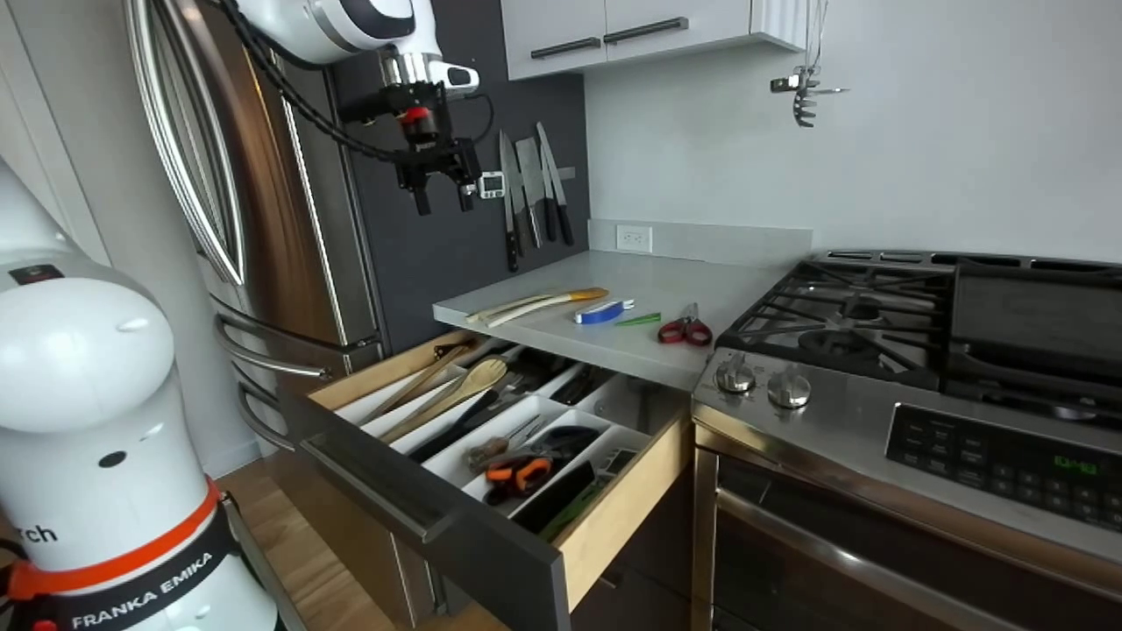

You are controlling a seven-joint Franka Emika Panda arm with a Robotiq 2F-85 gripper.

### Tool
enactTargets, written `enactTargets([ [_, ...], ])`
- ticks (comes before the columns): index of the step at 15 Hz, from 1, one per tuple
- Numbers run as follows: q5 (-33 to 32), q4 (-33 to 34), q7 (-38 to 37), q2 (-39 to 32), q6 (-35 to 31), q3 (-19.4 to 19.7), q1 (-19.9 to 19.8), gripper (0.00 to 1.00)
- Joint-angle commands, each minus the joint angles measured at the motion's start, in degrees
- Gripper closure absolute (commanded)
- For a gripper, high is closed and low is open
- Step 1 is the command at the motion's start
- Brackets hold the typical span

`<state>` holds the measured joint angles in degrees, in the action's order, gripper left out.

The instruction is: Put the wooden spoon in the drawer

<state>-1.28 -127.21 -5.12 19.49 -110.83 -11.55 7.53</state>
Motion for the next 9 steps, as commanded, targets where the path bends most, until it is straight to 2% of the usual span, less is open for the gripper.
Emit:
enactTargets([
  [1,5.43,7.12,-3.35,-12.05,-4.99,0.77,0.34,0.0],
  [4,8.16,12.06,-1.41,-21.24,-14.57,0.9,0.89,0.0],
  [6,6.01,14.83,-2.85,-27.32,-21.35,0.56,1.12,0.0],
  [9,4.29,18.75,-1.85,-34.53,-24.85,0.89,2.07,0.0],
])
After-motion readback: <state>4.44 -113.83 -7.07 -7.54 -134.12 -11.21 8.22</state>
